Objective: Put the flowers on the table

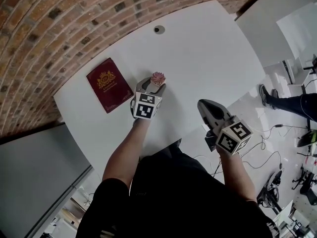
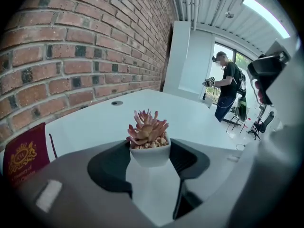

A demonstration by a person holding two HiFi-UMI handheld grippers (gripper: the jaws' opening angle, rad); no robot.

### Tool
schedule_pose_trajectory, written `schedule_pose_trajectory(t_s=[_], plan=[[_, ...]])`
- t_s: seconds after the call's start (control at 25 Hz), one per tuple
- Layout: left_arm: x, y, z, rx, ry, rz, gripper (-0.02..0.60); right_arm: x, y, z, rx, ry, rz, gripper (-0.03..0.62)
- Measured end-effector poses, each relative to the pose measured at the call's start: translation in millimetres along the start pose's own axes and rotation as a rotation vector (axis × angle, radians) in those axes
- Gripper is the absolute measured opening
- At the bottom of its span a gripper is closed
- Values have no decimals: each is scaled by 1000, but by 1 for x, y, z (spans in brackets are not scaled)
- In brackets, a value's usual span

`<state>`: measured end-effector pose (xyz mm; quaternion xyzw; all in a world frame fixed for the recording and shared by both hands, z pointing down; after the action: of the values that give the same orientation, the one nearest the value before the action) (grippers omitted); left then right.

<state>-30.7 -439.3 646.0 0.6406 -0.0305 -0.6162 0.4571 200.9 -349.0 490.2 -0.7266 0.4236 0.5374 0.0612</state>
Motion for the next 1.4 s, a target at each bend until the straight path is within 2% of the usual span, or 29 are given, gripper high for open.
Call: schedule_pose_trajectory(t_s=[0.16,0.36,0.8,1.16,1.4], plan=[[-8,4,-2,3,45,20,261,-4,-9,0,-23,3,-2,12],[-20,10,-3,3,88,7,261,-9,-19,4,-46,6,0,12],[-27,6,-7,2,131,67,262,0,-39,13,-51,-7,-23,12],[-19,-17,-27,29,158,56,262,-3,-64,25,-6,-10,-40,12],[-10,-51,-43,88,159,17,262,3,-90,34,37,-73,-93,12]])
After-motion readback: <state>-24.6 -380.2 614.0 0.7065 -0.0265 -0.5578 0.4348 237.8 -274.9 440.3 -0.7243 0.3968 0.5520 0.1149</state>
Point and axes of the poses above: the fingertips, and each gripper's own axes: y forward along the fingers, z to its left, x out of its top, the point moved 9 cm from there along -y, backward along the fingers, and after that the axes turned 2 degrees about -y, right-handed, at the moved point
